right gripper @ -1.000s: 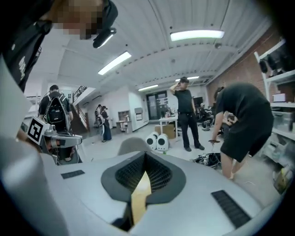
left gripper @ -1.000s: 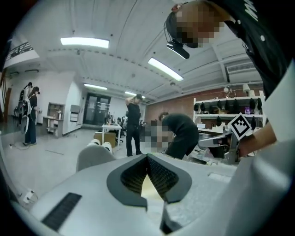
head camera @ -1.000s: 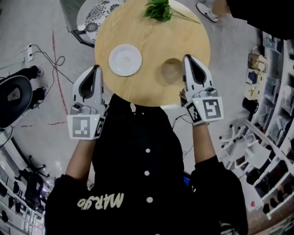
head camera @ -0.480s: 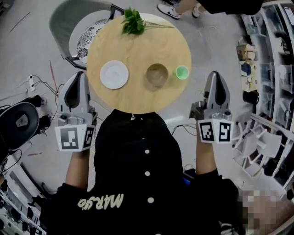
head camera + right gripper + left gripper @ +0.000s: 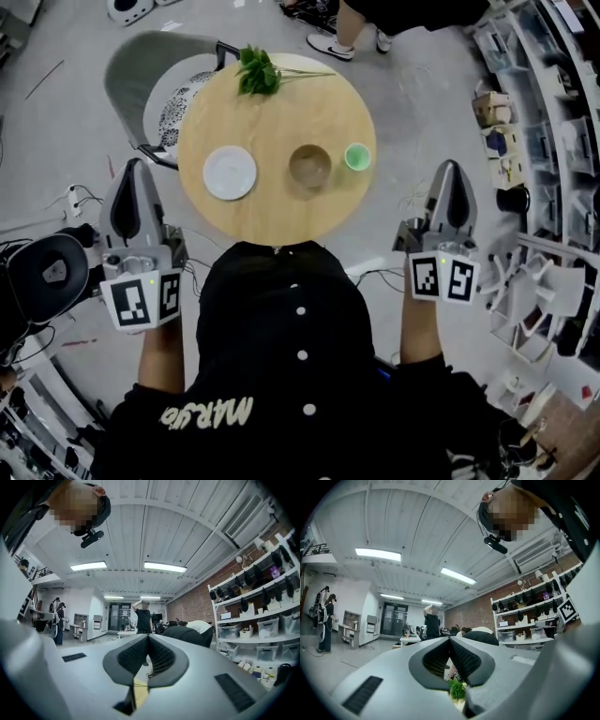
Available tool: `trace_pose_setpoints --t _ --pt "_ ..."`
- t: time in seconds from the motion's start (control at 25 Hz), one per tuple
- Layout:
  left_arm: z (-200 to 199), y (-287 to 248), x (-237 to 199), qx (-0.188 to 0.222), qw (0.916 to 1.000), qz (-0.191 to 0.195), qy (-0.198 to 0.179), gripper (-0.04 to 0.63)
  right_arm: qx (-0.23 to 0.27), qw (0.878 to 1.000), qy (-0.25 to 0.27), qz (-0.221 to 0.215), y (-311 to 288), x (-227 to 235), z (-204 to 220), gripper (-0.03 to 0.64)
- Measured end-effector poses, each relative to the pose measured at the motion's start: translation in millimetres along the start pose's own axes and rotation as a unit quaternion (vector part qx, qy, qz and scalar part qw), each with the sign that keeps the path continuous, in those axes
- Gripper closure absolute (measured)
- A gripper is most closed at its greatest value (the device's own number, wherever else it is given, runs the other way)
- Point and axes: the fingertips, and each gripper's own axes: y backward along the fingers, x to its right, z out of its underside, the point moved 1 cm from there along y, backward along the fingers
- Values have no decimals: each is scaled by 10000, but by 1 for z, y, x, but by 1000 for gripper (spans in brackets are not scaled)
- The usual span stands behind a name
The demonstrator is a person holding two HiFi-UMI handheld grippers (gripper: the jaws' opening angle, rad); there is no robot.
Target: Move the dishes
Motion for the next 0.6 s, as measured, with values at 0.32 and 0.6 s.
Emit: trace_pose_setpoints --t 0.32,0.6 --pt "-13 9 12 18 9999 130 -97 592 250 9997 -20 -32 10 1 -17 620" --pt "-23 6 14 2 9997 204 -128 592 235 9996 52 -123 5 -7 -23 620"
